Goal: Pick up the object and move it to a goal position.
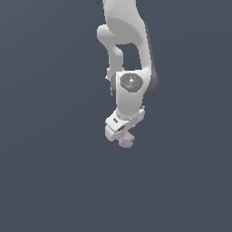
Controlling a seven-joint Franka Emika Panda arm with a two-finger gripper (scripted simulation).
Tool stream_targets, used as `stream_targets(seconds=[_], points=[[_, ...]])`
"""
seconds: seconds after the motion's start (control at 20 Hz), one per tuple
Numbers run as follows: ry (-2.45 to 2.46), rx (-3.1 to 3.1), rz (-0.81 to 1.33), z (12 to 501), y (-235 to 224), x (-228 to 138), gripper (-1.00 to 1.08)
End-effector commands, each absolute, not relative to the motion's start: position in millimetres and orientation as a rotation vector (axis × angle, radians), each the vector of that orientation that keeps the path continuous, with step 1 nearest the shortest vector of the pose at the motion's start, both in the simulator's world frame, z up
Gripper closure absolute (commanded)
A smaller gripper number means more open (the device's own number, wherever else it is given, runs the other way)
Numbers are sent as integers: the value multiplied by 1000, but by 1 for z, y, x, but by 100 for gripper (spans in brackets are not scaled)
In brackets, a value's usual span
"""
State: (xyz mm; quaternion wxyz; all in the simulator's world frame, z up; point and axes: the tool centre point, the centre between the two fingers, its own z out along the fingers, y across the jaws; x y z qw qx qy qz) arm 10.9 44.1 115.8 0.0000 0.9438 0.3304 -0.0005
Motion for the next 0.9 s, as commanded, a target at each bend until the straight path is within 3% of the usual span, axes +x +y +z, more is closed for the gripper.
stream_targets(seconds=[0.0,0.85], points=[[1057,2958,0,115,45,11,-92],[1059,2958,0,65,45,11,-92]])
